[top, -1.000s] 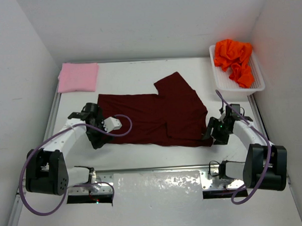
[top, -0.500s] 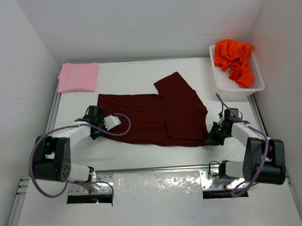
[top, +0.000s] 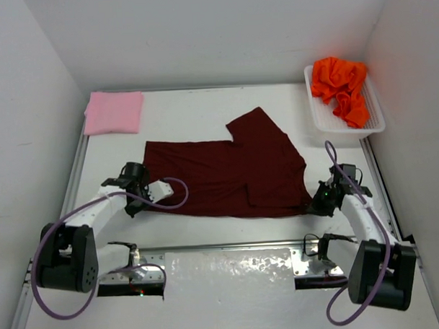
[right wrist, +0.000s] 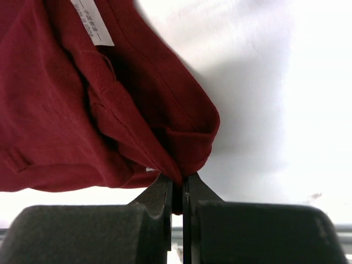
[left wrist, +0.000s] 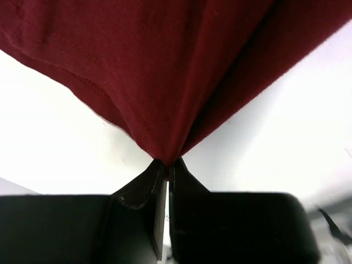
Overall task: Fold and stack the t-shirts
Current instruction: Fold the flattened tshirt in 1/3 of the way
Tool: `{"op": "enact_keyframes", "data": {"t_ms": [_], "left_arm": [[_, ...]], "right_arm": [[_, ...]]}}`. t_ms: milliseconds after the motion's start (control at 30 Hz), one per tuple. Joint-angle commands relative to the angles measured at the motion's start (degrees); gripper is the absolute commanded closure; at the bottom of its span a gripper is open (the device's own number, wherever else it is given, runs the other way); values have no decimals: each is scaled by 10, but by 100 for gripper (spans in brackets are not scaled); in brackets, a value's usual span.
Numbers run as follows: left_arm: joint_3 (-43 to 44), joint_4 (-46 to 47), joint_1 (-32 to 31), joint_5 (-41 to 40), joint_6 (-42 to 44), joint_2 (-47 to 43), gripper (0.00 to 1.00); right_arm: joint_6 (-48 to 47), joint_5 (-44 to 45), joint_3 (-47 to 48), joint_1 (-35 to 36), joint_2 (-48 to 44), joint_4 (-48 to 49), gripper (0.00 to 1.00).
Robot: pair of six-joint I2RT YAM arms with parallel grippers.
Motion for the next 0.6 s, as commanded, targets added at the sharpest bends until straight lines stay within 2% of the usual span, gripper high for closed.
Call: {"op": "enact_keyframes", "data": {"t_ms": [0,67,100,200,233,267,300,333,367,467,567], "left_arm": [[11,-110,2,-15,-6,-34,95],[7,-112,2,-20,-9,-52,88],[7,-111,2,-18,-10,-56,80],[7,-111,2,-17,-13,-58,78],[8,-111,2,-17,-13,-58,71],[7,-111,2,-18,-13,-57,49],[7,-112,2,-22,-13,-56,38],[6,-115,2,-26,-8,-51,24],[6,-122,2,-41,-6,-49,1],[20,-121,8,-92,8,-50,0],[103,-93,33,-69,2,-46,0]], "right_arm": [[28,20,-15,-5,-36,-47,100],[41,30,-29,-5,-59,-51,100],[46,36,-32,-5,-65,-52,100],[62,45,-34,-5,-83,-60,90],[64,45,-31,-5,-87,-60,63],[66,47,-27,-5,-91,-68,48],[65,55,-21,-5,-92,-73,36],[62,63,-2,-4,-93,-80,28],[49,72,13,-5,-95,-93,24],[7,98,102,-4,-93,-115,22],[-29,50,220,22,-50,-95,26]]}}
